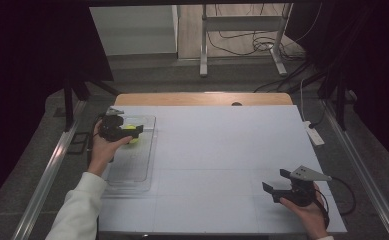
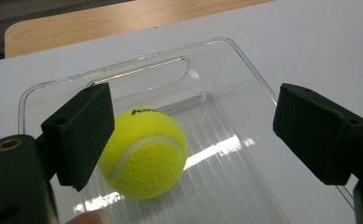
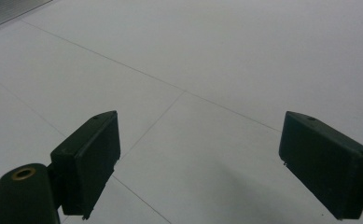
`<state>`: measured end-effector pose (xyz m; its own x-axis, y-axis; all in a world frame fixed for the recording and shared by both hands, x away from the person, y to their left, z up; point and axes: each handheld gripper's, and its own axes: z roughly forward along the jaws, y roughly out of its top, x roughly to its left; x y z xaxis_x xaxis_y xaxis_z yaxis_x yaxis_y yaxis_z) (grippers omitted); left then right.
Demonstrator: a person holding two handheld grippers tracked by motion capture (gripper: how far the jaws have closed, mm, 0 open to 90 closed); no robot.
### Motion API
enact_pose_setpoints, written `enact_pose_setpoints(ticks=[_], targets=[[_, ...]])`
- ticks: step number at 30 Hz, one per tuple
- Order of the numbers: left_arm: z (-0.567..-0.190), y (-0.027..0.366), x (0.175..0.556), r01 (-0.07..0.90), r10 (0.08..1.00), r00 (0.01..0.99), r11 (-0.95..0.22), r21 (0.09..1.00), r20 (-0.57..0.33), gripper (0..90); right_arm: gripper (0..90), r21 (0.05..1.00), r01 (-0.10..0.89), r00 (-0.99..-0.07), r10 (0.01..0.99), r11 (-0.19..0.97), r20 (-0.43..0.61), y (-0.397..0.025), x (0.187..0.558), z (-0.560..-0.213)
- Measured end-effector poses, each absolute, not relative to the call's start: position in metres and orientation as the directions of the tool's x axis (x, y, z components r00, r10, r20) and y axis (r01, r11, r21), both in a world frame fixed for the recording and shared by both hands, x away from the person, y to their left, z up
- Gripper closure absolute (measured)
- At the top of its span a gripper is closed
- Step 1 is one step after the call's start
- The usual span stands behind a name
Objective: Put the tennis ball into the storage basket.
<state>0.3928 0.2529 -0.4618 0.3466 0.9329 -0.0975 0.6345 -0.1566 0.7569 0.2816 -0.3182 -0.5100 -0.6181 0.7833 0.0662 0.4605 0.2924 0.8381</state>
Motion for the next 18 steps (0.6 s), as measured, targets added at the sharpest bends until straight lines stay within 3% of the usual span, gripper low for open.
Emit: enact_pose_setpoints(ticks=[18], targets=[[-0.446,0.243,0.362,0.556,0.898,0.426,-0.168,0.814,-0.106,14.1,13.0,0.837,0.468,-0.620,0.780,0.283,0.084,-0.320,0.284,-0.512]])
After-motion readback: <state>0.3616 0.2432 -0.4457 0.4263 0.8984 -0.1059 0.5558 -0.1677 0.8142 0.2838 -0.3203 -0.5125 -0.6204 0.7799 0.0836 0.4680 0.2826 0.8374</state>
